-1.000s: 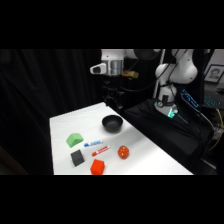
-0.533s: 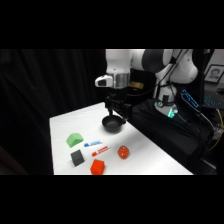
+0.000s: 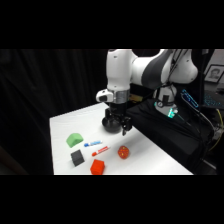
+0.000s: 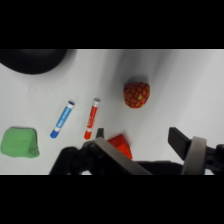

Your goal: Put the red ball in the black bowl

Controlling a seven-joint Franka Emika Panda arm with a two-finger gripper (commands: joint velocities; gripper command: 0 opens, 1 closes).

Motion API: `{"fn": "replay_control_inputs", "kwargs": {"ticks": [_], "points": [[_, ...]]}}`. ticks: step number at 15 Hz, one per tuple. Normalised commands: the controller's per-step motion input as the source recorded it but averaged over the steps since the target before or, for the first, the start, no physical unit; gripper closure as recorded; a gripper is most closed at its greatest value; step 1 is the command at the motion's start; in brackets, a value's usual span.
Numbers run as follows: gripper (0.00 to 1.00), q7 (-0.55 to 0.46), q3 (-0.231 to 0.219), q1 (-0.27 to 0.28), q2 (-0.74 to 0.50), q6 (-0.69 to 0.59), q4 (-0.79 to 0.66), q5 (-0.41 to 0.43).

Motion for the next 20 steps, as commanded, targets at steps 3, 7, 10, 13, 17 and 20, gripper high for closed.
{"fn": "replay_control_inputs", "kwargs": {"ticks": [3,7,10,13,17,20], "points": [[0.0,-0.17,0.059,-0.025,0.23,0.31,0.03,0.125],[0.0,-0.12,0.072,-0.038,0.22,0.26,0.06,0.094],[0.0,-0.12,0.113,-0.044,0.18,0.2,0.07,0.122],[0.0,-0.13,0.127,-0.045,0.17,0.17,0.07,0.136],[0.0,-0.1,0.084,-0.051,0.17,0.18,0.08,0.102],[0.0,-0.05,0.043,-0.047,0.18,0.19,0.07,0.05]]}}
